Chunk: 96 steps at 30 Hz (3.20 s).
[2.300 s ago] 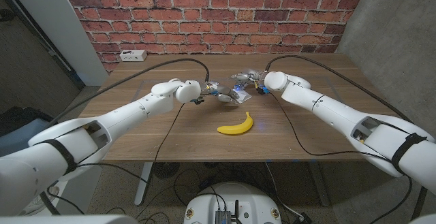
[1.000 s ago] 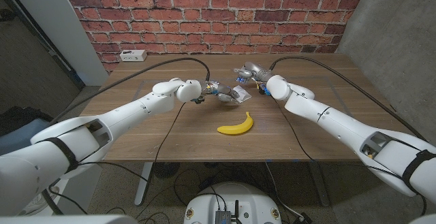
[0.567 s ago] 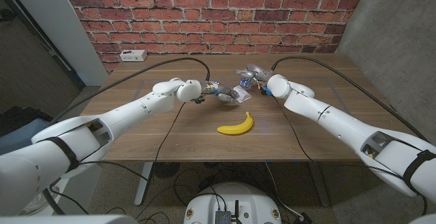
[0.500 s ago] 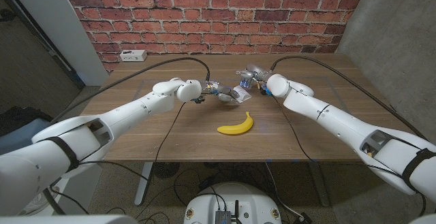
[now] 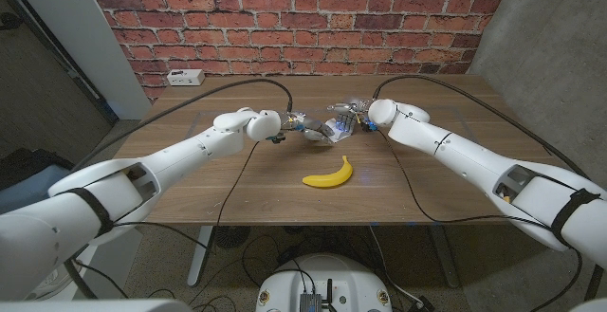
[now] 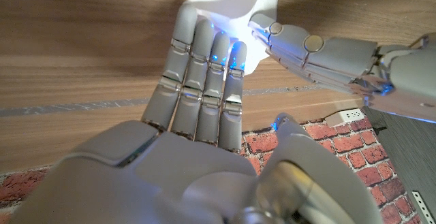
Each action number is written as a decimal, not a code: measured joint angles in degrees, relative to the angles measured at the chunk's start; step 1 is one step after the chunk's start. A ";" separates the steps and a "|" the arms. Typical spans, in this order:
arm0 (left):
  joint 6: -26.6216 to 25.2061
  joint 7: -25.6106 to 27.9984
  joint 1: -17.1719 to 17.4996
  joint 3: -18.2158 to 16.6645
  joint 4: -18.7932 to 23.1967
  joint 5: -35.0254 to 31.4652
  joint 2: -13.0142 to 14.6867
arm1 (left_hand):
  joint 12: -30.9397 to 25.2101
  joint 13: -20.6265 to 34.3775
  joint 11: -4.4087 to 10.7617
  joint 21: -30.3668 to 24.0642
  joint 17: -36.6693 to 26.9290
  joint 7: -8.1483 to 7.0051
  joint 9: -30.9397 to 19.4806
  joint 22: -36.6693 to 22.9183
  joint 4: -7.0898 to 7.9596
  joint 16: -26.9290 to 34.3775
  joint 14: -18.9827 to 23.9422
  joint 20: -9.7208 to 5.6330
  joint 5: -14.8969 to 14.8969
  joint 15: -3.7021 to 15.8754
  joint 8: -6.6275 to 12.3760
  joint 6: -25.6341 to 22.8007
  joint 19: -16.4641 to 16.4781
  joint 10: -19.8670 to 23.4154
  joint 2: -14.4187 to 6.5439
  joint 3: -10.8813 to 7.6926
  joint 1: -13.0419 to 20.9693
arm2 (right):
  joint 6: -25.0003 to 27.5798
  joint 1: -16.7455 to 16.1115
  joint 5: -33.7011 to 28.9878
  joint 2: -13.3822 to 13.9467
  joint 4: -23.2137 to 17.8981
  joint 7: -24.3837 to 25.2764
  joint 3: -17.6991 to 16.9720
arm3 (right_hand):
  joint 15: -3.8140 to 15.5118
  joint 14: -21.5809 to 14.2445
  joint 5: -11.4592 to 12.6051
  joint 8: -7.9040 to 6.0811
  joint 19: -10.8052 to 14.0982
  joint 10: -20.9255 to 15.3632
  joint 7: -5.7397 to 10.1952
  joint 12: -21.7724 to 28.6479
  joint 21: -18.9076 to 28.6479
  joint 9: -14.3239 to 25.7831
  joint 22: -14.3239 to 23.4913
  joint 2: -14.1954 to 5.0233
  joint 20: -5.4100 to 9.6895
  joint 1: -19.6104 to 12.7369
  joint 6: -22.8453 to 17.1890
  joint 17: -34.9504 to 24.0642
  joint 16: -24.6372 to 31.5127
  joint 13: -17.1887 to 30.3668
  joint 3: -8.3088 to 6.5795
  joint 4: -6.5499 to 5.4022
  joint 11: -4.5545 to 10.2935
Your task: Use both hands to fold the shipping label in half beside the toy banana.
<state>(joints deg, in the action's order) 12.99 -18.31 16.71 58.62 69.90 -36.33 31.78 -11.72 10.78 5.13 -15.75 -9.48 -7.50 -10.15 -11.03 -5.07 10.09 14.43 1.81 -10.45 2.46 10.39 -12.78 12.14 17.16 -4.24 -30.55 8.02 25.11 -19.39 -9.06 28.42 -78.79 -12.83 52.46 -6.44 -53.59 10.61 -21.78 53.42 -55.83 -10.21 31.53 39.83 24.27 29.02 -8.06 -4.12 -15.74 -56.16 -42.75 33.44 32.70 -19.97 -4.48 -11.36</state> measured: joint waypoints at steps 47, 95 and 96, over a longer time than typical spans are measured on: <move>-0.05 0.10 -0.35 0.57 -0.17 0.15 -0.02 | 0.25 -0.05 -0.01 0.35 0.01 1.58 0.00 -0.05 -0.63 0.04 -0.42 -0.61 0.00 -0.41 0.20 -0.31 0.00 -0.03 0.00 0.00 0.00 | -22.54 -7.37 5.41 -0.72 4.70 15.45 -7.23 | 5.75 8.57 -0.03 -0.53 -10.80 7.90 3.51 -10.35 -0.56 -5.48 -5.60 0.99 0.79 2.31 -5.73 3.16 -8.02 -7.20 -0.59 -0.04 6.15; 0.05 0.02 -0.51 0.34 -1.51 0.71 -0.23 | 0.68 -0.04 -2.93 1.41 -0.12 7.12 0.01 -0.01 0.10 -0.10 -1.24 -0.17 0.00 -0.20 -0.30 2.36 -0.60 -3.01 -0.61 -0.24 -0.61 | -25.06 -0.90 4.05 -5.18 17.58 7.36 -2.60 | 3.49 14.94 0.20 5.71 -19.07 5.30 -2.03 -11.18 -8.29 -11.86 -18.60 0.27 1.06 4.33 -9.40 15.67 -21.19 -11.30 -1.43 -1.31 -0.84; 0.06 0.02 -0.55 0.37 -1.58 0.73 -0.26 | 0.68 -0.04 -2.97 1.41 -0.13 7.12 0.01 -0.01 0.10 -0.10 -1.25 -0.17 0.00 -0.20 -0.30 2.36 -0.60 -3.04 -0.61 -0.24 -0.61 | -25.75 -0.78 4.23 -5.34 18.14 7.18 -2.57 | 3.68 15.22 0.20 5.95 -19.16 5.76 -1.96 -11.18 -8.47 -11.86 -18.79 -0.06 1.16 4.00 -9.32 15.67 -21.32 -11.28 -1.68 -1.06 -0.83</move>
<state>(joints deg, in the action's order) 13.05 -18.29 16.16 58.99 68.32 -35.60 31.52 -11.04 10.74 2.16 -14.34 -9.60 -0.38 -10.14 -11.04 -4.97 9.99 13.18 1.63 -10.45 2.27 10.09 -10.42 11.55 14.11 -4.86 -30.79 7.41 -0.64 -20.17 -4.83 23.09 -60.65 -5.65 49.89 -2.76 -38.37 10.82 -15.83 34.26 -50.08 -12.18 20.35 31.36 12.41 10.23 -8.12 -2.96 -11.74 -65.48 -27.08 12.12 21.42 -21.65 -5.54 -12.19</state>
